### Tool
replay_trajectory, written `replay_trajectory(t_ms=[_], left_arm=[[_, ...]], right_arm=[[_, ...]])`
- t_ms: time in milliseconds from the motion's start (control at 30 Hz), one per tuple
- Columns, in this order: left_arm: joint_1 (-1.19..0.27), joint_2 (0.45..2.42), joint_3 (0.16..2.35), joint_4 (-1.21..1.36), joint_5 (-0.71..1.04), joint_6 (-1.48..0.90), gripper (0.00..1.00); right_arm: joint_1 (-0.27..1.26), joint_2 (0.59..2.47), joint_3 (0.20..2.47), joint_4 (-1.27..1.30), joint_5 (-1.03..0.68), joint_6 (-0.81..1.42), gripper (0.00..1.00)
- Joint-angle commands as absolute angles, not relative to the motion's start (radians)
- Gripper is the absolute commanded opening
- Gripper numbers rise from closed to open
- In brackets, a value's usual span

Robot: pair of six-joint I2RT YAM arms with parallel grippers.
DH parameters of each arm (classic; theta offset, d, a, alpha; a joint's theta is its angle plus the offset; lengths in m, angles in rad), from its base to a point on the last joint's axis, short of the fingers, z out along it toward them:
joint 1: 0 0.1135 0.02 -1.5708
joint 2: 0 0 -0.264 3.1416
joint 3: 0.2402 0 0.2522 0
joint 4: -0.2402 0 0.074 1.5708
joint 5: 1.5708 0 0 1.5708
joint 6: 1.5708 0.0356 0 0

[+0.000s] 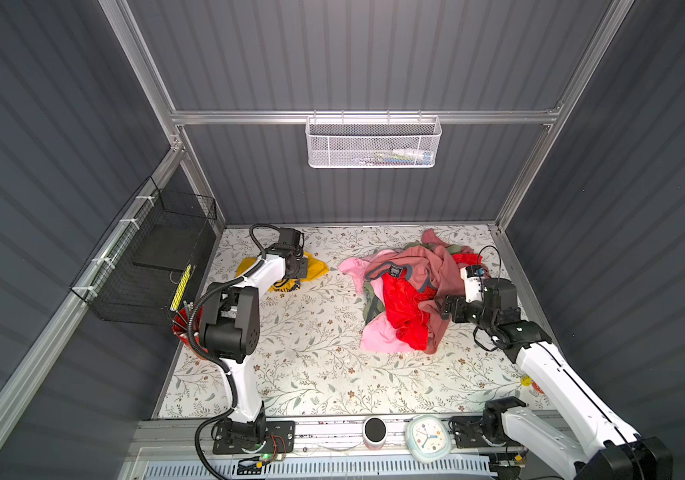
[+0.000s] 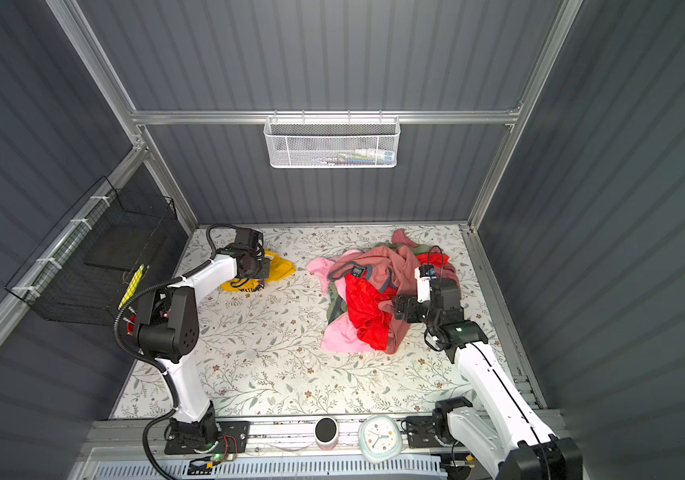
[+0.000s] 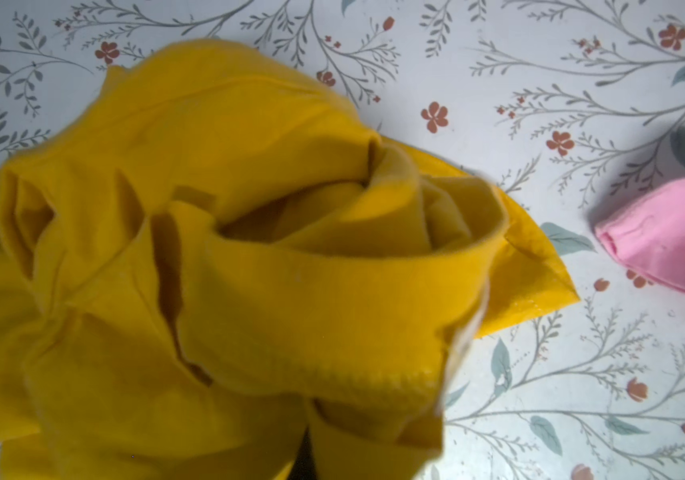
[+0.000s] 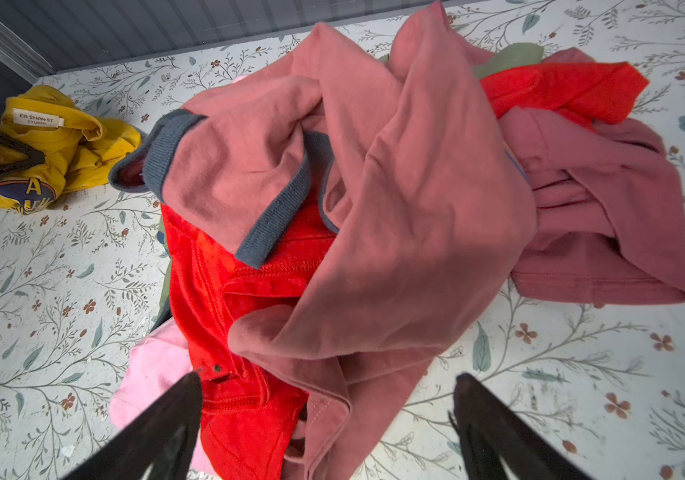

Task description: Pick out a specific cloth from the pile

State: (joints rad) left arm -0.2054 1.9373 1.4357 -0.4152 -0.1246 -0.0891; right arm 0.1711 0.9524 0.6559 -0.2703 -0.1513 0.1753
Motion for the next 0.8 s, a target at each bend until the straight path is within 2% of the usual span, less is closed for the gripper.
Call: replay_trajectory(t_ms=[0,267,467,633,767], left_arm=[[-0.209,1.927,1.498,-0.376,-0.043,-0.121,0.00],[-0.210,1.926,1.618,-0.363,-0.058,-0.172,0.00],[-0.216,2.043,1.772,-0.441,-0.155,-0.170,0.00],[-0.229,2.226,1.938,-0.557,-0.203,-0.137,0.13],[-0.240,2.349,2.027,-0.620,-0.222,-0.136,0.27]], right_arm=[[0.177,0.962,0.687,-0.272,-0.164,0.180,0.93],[0.188,0.969,0.687,-0.272,-0.160,0.184,0.93],[0.193,0.982,0.693,-0.269,-0.159,0.185,0.93],[0.196,0.983,0.699,-0.275,-0.154,0.182,0.93],[0.198,0.980,0.703,-0.285,-0.147,0.178,0.93]])
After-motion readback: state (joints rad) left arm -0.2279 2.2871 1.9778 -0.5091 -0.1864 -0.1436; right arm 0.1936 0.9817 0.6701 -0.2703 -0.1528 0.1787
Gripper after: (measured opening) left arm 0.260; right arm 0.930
